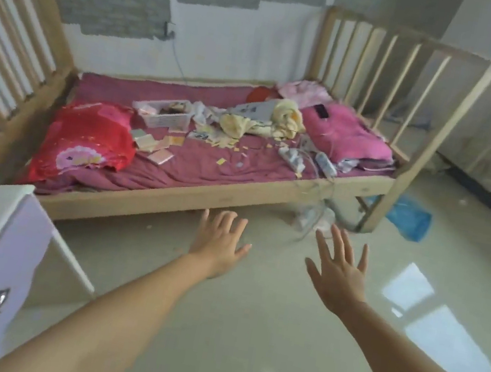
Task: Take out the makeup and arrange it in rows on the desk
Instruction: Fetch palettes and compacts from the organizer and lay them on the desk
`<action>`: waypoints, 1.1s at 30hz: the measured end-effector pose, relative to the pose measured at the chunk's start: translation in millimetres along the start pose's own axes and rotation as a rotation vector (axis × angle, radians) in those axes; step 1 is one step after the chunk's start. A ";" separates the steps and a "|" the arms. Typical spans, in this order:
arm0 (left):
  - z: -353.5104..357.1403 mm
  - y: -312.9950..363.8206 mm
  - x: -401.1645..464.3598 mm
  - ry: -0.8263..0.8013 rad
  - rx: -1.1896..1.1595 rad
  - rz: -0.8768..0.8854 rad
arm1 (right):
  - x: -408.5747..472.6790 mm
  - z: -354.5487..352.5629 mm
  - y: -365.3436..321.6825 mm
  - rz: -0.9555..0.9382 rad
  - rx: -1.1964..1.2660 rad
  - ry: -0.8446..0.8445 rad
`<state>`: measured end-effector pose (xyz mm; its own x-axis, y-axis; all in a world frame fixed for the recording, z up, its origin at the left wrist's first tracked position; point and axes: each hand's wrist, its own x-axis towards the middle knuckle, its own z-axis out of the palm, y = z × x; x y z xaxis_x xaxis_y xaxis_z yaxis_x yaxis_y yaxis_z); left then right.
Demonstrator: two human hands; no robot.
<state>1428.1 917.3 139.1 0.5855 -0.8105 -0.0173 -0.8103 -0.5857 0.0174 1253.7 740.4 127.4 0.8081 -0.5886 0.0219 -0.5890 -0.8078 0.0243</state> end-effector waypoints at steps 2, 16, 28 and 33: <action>11.8 57.9 20.5 -0.057 0.007 0.098 | -28.8 12.1 58.6 0.145 0.004 -0.013; 47.1 401.1 158.0 -0.180 0.039 0.723 | -122.0 60.4 324.7 0.807 0.061 -0.132; 45.0 679.4 284.8 -0.212 0.105 1.167 | -130.3 49.5 538.8 1.221 0.088 -0.105; 47.0 809.2 310.0 -0.144 0.088 1.338 | -152.4 57.9 648.4 1.349 0.087 -0.143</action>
<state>952.7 192.3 100.8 -0.6523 -0.7445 -0.1419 -0.7553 0.6541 0.0401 748.9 304.4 82.0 -0.3954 -0.9099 -0.1251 -0.9173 0.3981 0.0037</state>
